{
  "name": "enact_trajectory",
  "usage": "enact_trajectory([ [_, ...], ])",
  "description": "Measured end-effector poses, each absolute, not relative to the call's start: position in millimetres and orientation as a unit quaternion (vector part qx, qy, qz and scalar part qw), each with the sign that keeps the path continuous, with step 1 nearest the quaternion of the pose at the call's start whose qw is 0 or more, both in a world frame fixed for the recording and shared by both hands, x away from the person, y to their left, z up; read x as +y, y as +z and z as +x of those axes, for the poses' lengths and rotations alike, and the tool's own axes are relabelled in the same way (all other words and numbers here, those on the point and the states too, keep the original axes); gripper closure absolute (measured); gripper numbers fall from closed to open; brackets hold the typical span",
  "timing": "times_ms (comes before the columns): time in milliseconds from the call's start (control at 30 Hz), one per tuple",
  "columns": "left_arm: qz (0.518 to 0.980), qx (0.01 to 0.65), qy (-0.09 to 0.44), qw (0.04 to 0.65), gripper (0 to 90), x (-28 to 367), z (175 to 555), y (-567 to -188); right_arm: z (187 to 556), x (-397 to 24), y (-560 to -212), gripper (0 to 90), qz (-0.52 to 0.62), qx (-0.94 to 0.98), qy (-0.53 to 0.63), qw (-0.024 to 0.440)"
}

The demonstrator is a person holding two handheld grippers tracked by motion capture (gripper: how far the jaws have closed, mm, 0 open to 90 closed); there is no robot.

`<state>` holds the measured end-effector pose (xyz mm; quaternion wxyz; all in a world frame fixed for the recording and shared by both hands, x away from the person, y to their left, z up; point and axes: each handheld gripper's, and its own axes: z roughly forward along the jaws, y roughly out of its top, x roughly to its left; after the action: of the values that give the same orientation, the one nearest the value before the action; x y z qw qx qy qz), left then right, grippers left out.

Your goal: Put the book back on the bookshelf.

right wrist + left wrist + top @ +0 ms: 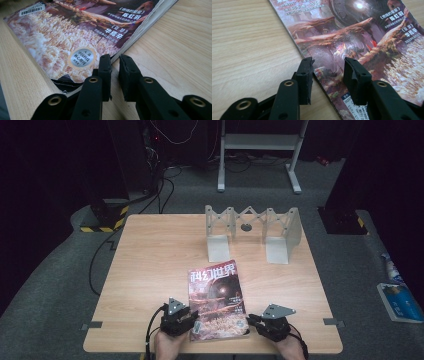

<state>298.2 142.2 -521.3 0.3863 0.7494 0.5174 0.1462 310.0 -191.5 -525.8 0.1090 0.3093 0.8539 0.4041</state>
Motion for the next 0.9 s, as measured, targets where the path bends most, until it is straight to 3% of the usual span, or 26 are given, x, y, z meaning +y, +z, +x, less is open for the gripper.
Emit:
enact_trajectory([
  [900,0.791,0.469,0.117,0.375,59.6,103,338,-516,313,-229,-525,72.2,0.344,0.841,0.392,0.145],
])
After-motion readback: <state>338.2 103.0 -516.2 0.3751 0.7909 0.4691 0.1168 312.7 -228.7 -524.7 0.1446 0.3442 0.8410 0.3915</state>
